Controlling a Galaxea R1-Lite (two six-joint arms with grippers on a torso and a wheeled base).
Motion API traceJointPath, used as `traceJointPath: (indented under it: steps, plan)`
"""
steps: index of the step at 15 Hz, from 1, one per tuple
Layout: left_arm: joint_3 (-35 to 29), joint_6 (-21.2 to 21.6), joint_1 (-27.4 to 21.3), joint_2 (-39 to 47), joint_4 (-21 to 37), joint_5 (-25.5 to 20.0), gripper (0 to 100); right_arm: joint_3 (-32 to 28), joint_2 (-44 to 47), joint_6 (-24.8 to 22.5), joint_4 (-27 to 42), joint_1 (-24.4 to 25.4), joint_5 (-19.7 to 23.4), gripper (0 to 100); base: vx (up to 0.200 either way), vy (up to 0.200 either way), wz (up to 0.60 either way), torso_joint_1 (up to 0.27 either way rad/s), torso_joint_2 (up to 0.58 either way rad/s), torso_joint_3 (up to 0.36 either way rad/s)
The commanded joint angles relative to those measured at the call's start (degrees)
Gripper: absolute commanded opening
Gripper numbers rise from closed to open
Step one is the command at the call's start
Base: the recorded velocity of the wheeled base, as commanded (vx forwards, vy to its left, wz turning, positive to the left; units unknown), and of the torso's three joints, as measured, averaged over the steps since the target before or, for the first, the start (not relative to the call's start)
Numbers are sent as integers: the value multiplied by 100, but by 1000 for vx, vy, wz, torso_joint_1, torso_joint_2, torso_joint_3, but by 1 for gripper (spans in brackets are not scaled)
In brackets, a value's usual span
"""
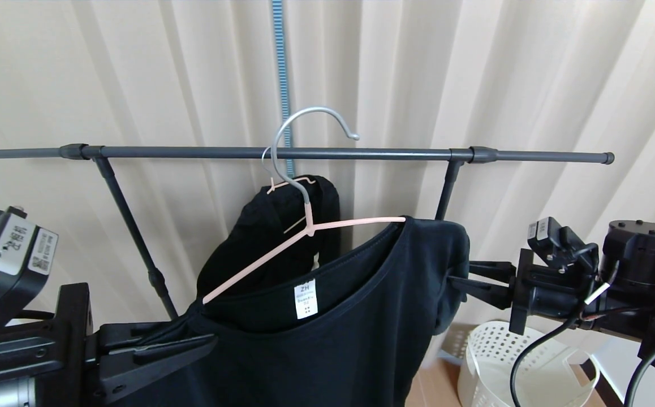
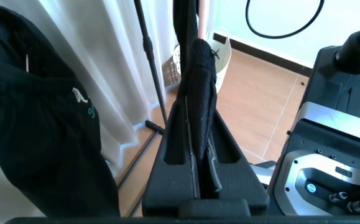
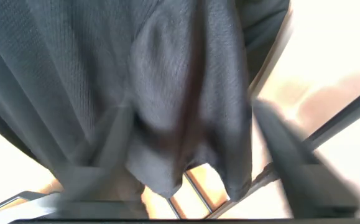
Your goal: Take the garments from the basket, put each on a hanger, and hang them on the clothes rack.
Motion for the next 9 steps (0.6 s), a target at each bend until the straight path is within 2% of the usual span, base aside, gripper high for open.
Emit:
traceJointPath:
  steps: [1,4,5,9]
  plan:
    - [4,1,0,14,-6,-1,0,-29,33,-3,-1,-79,5,0,0,0,0,0,0,0]
    - [4,-7,0,14,-6,-1,0,-99,51,-3,-1,-281,5,0,0,0,0,0,0,0]
    - [31,-25,27,-30,3,-1,0,-248,103,6,35,-597,22,0,0,0,0,0,0,0]
    - [74,-7,255,-38,3,-28,0,-433,288,15,26,-966,58,0,0,0,0,0,0,0]
